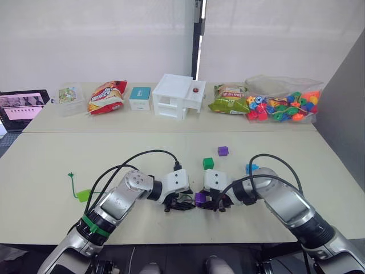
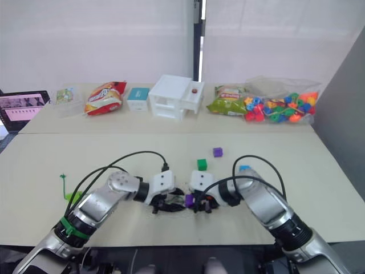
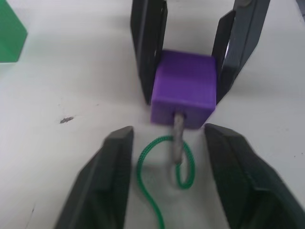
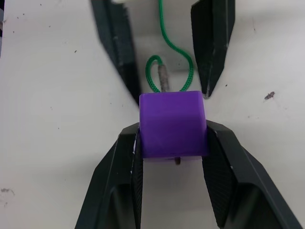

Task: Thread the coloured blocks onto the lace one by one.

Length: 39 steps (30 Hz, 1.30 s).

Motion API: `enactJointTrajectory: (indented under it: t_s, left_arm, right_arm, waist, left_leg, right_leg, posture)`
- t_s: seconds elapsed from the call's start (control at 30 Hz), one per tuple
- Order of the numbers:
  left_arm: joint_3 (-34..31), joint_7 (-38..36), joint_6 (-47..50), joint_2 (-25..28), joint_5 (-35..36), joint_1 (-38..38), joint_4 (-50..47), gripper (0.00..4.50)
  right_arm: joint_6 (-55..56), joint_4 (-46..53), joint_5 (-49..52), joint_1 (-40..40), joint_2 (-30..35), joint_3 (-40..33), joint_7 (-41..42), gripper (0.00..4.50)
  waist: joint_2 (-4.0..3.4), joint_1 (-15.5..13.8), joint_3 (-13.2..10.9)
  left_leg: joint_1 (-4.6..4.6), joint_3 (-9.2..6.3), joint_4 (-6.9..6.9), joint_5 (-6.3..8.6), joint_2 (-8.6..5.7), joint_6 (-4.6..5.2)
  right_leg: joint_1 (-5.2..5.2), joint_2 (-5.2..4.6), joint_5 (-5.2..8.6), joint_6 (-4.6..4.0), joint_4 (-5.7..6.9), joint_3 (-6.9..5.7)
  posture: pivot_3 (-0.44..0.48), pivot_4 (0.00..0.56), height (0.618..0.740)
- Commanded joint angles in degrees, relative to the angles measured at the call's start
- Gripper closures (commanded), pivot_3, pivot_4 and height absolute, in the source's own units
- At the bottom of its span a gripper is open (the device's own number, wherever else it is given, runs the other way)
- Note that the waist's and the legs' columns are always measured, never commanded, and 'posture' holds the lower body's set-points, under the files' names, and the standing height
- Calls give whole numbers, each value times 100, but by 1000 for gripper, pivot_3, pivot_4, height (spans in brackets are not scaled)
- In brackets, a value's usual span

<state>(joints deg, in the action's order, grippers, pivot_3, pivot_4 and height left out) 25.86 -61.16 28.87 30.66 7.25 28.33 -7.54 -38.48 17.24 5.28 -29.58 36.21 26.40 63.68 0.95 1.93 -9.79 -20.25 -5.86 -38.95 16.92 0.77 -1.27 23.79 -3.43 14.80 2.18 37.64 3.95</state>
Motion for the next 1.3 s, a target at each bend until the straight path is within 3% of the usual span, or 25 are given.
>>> enactJointTrajectory:
  t_s: [0.03,0.2,0.4,0.7,0.87,1.3]
  left_arm:
    - [-395,-147,220,311,287,-125,-439,910]
    - [-611,-265,117,719,356,-441,-529,910]
    - [-848,-336,50,807,533,-514,-417,910]
    - [-649,-390,-315,790,377,-669,-287,910]
    - [-662,-335,-323,613,444,-597,-311,2354]
    - [-604,-583,-180,621,460,-333,-454,2354]
  right_arm:
    - [127,182,68,54,66,-79,-14,3302]
    - [135,189,91,100,125,-114,-53,3302]
    - [134,203,105,119,179,-119,-61,3302]
    - [87,292,138,173,303,-155,-72,3302]
    - [24,399,160,226,369,-165,-84,3302]
    - [-85,501,168,287,327,-150,-212,3302]
  waist:
    - [0,23,0]
    - [0,46,0]
    - [0,46,0]
    - [0,41,0]
    - [0,37,0]
    - [1,45,-1]
  left_leg:
    - [-8,0,0,0,0,0]
    - [-13,0,4,0,-2,1]
    - [-14,0,4,1,-2,1]
    - [-14,1,4,1,-2,1]
    - [-15,1,3,1,-2,1]
    - [-16,1,4,1,-2,1]
  right_leg:
    - [13,0,0,0,7,0]
    - [34,-2,-1,-1,32,2]
    - [33,-2,0,-1,30,1]
    - [32,-3,0,-1,29,1]
    - [31,-3,0,-1,27,1]
    - [33,-2,0,-1,29,1]
  posture:
    - [0,150,740]
    - [0,150,740]
    - [0,150,740]
    - [0,150,740]
    - [0,150,740]
    - [0,150,740]
